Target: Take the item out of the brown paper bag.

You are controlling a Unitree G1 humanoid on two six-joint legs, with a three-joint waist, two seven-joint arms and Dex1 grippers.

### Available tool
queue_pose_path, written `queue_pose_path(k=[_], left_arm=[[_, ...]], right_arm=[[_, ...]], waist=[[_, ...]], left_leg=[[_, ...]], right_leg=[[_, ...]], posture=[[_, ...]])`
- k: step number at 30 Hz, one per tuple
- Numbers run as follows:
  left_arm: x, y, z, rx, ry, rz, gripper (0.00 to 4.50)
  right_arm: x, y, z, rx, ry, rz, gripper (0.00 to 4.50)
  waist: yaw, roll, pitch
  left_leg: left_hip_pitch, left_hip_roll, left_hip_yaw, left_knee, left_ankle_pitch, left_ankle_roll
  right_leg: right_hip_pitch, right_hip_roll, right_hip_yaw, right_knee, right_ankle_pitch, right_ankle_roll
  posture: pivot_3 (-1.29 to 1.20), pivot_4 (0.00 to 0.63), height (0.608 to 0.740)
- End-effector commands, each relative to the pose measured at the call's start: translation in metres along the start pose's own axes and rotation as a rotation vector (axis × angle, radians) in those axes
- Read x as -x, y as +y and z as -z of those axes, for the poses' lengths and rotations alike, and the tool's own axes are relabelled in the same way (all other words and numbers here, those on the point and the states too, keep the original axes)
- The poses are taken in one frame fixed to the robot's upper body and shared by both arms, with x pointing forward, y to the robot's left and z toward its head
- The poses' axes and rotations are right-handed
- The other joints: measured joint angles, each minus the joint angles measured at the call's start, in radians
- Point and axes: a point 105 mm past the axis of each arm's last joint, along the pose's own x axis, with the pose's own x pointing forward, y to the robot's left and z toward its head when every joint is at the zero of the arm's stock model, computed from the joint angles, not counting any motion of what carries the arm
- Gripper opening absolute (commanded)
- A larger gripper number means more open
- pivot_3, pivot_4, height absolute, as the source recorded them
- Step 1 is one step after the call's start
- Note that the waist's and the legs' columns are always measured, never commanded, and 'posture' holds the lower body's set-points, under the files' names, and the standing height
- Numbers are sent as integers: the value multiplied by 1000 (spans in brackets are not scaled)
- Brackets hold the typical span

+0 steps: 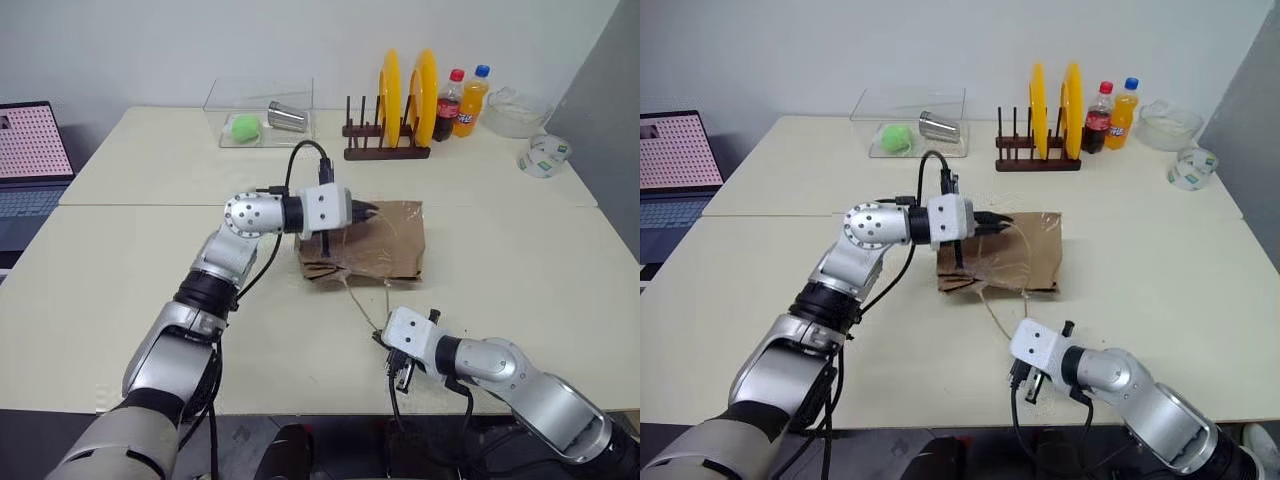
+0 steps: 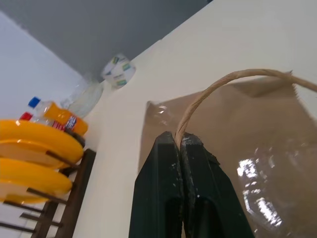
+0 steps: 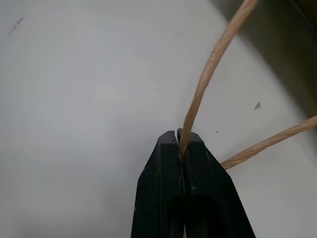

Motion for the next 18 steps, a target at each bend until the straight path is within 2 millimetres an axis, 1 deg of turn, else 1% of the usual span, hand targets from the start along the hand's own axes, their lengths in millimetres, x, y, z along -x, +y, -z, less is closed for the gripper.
queue_pose_path(k=[1,7,12,13,15,18], left_arm=[[7,35,-9,-38,-6,-116,0],[11,55,-6,-8,8,-178,0],[14,75,-9,30,2,-240,0],[14,77,-10,33,1,-245,0],[16,88,-13,37,-4,-278,0],[18,99,-18,35,-14,-314,0]], right_arm=[[-7,13,14,7,57,-50,11],[-9,21,23,26,89,-77,11],[-8,28,28,42,109,-105,11],[-8,29,28,43,109,-107,11],[-8,29,28,49,106,-108,11],[-8,28,27,56,102,-101,11]], waist=[[0,0,0],[0,0,0],[-1,-1,-1],[0,-1,-1],[0,-1,0],[-1,-3,0]], left_leg=[[0,0,0,0,0,0],[0,0,0,0,0,0],[0,0,0,0,0,0],[0,0,0,0,0,0],[0,0,0,0,0,0],[0,0,0,0,0,0]], right_leg=[[0,0,0,0,0,0],[0,0,0,0,0,0],[0,0,0,0,0,0],[0,0,0,0,0,0],[0,0,0,0,0,0],[0,0,0,0,0,0]], posture=[[0,150,740],[0,150,740],[0,150,740],[0,150,740],[0,150,740],[0,150,740]])
